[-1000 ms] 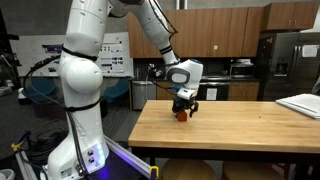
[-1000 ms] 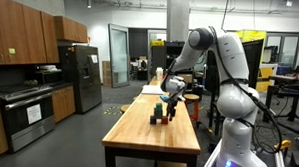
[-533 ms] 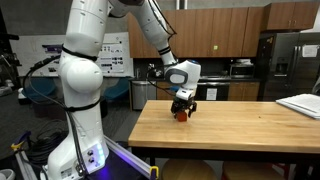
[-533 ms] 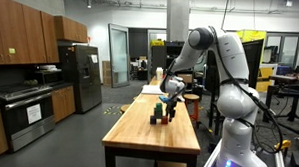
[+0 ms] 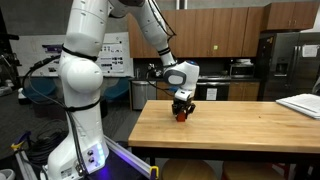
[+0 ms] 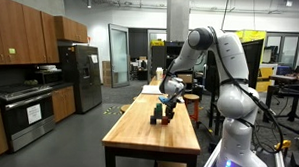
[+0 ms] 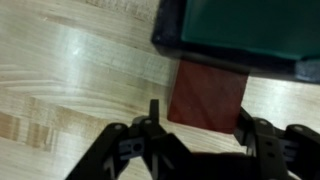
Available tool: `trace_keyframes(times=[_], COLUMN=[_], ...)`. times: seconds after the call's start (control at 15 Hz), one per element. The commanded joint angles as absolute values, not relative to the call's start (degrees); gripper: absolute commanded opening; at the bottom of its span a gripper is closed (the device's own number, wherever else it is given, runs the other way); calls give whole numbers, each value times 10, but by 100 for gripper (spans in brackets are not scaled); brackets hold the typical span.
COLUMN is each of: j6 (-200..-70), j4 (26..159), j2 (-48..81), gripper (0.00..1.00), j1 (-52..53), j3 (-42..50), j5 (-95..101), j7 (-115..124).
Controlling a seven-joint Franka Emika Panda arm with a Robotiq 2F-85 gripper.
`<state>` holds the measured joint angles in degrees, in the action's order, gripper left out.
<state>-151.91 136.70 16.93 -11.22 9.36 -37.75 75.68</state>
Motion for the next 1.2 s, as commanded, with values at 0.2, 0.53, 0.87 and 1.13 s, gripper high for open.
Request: trace_keyframes(times=[0.2, 0.53, 0.87, 1.13], j6=[-1536, -1536, -1527, -1589], j4=[1370, 1369, 1354, 1376], j2=[171, 172, 149, 53], gripper=[33, 33, 33, 33], j1=[-110, -108, -102, -70], j3=[93, 93, 116, 143], j5=[-403, -400, -361, -254], j7=[745, 747, 778, 835])
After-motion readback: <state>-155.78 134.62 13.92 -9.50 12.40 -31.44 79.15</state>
